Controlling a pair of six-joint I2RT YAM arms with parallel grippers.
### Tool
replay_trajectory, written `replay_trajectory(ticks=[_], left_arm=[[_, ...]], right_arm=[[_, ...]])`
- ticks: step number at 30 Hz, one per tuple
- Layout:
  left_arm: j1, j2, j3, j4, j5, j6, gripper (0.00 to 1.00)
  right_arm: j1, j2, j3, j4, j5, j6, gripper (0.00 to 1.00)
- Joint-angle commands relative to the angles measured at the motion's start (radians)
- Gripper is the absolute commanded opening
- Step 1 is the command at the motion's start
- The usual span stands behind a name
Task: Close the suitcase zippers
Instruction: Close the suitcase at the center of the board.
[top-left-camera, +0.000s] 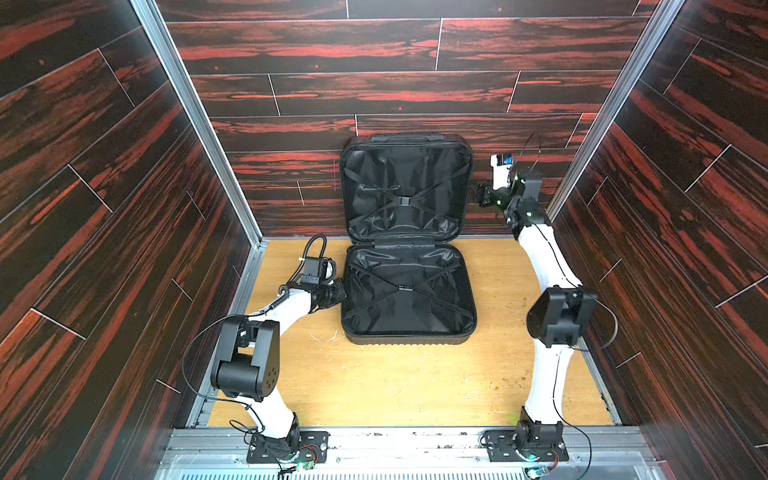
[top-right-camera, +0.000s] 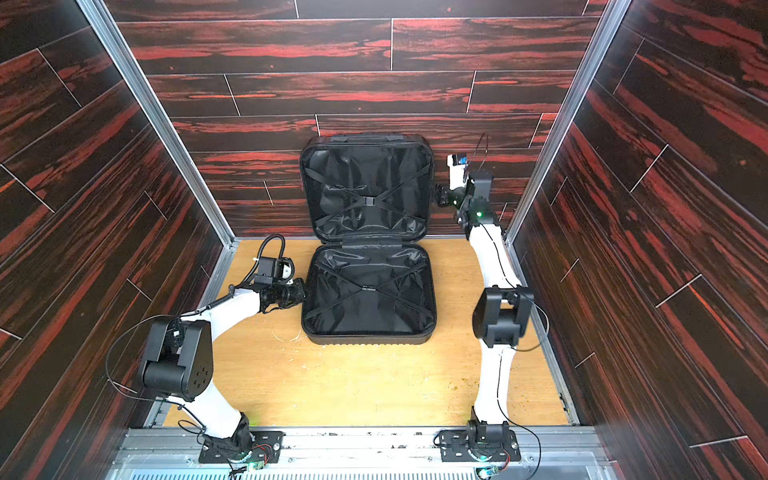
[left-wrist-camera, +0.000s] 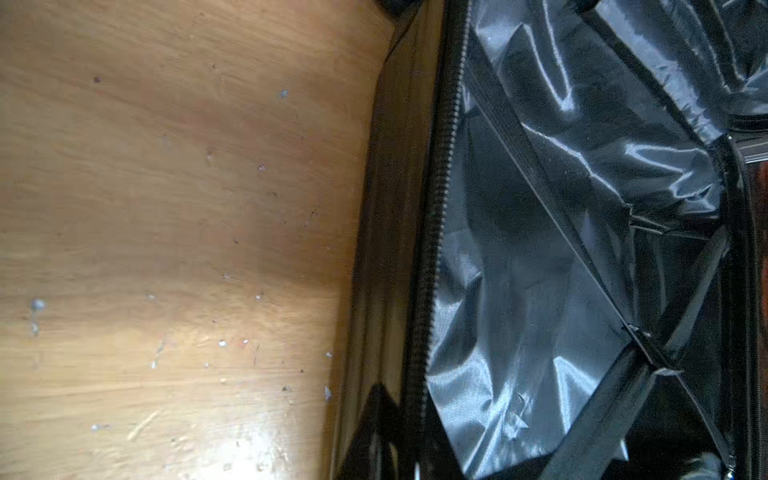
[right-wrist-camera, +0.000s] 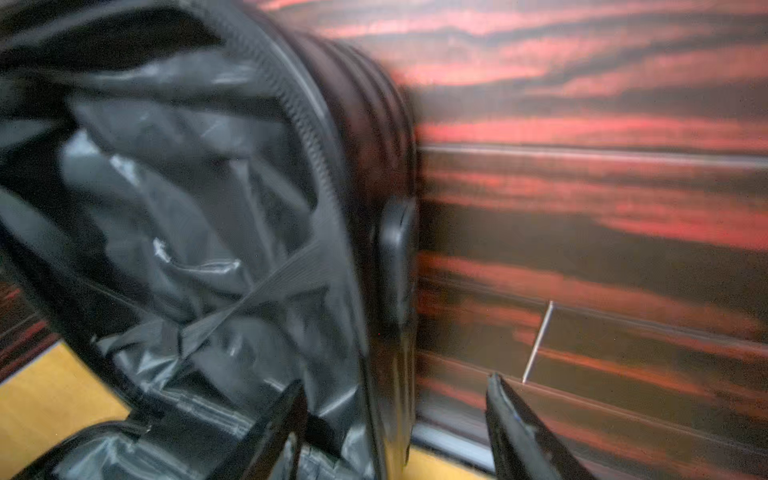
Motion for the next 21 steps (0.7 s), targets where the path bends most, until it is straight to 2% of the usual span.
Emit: replay_trajectory(ticks=[1, 4, 8, 12, 15, 18, 21], left_arm=[[-0.008, 0.031, 0.02, -0.023, 0.014, -0.023, 0.09], [-0.008, 0.033, 0.021, -0.03, 0.014, -0.018, 0.08], [-0.008, 0.056, 0.021, -0.028, 0.023, -0.021, 0.07], [-0.008, 0.062, 0.023, -0.024, 0.03, -0.021, 0.0], [-0.008, 0.064, 0.023, -0.026, 0.03, -0.023, 0.0], [-0.008, 0.065, 0.02, -0.014, 0.03, -0.034, 0.0], [-0.008, 0.06, 0.004, 0.02, 0.029, -0.063, 0.0]], right_arm=[[0.006, 0.128, 0.175, -0.124, -0.012, -0.003, 0.68], [0.006, 0.205, 0.291, -0.142, -0.019, 0.0, 0.65], [0.006, 0.235, 0.305, -0.109, -0.021, 0.01, 0.59], [0.011, 0.251, 0.303, -0.084, -0.037, 0.016, 0.37], [0.014, 0.253, 0.302, -0.086, -0.046, 0.01, 0.16], [0.022, 0.243, 0.301, -0.1, -0.052, -0.003, 0.0], [0.032, 0.214, 0.289, -0.12, -0.06, -0.015, 0.0]])
